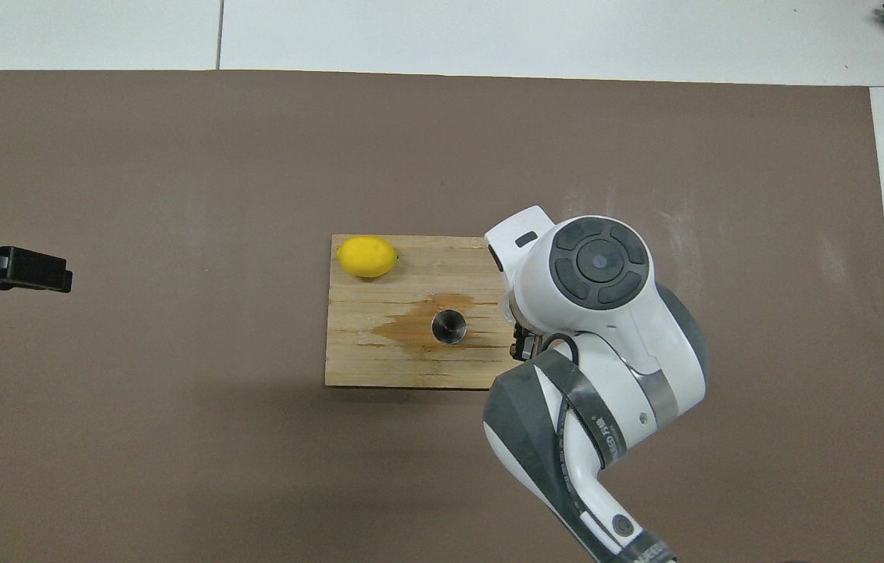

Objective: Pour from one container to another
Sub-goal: 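Lift the white cup with the right gripper over the metal cup, then tilt the white cup with the right gripper to pour into the metal cup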

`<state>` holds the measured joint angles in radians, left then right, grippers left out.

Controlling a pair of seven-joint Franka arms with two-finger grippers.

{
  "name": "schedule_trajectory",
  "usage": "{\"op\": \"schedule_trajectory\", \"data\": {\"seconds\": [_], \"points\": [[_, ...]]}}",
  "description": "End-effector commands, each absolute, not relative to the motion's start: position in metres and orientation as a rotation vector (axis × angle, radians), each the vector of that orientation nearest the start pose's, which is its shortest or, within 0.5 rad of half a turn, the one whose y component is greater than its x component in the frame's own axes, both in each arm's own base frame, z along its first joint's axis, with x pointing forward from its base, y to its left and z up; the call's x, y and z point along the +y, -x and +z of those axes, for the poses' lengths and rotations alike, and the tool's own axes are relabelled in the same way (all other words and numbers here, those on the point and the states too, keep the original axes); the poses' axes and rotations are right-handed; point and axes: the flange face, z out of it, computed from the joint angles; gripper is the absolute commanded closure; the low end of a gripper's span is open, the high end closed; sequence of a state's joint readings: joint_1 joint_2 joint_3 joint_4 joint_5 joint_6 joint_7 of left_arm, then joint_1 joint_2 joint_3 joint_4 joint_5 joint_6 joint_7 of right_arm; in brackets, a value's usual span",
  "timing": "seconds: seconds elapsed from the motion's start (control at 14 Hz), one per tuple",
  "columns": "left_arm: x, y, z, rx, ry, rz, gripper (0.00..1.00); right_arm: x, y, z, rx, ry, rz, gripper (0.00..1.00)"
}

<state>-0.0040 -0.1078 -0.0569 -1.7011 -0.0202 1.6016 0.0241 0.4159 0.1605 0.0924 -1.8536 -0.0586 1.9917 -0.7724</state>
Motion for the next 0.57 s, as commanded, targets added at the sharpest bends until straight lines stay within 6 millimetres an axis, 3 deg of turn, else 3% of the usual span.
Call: {"op": "schedule_trajectory", "data": {"seconds": [0.0,0.14,0.5], "points": [[-0.033,-0.517,0.628,0.153,3.144,-0.012,0.0,0.302,-0.536,0.439,-1.966,2.557,0.086,0.46],[-0.033,-0.517,0.629,0.153,3.144,-0.019,0.0,0.311,-0.533,0.439,-1.995,2.561,0.093,0.46],[-0.033,-0.518,0.63,0.153,3.141,-0.026,0.0,0.353,-0.527,0.431,-2.096,2.603,0.164,0.46]]}}
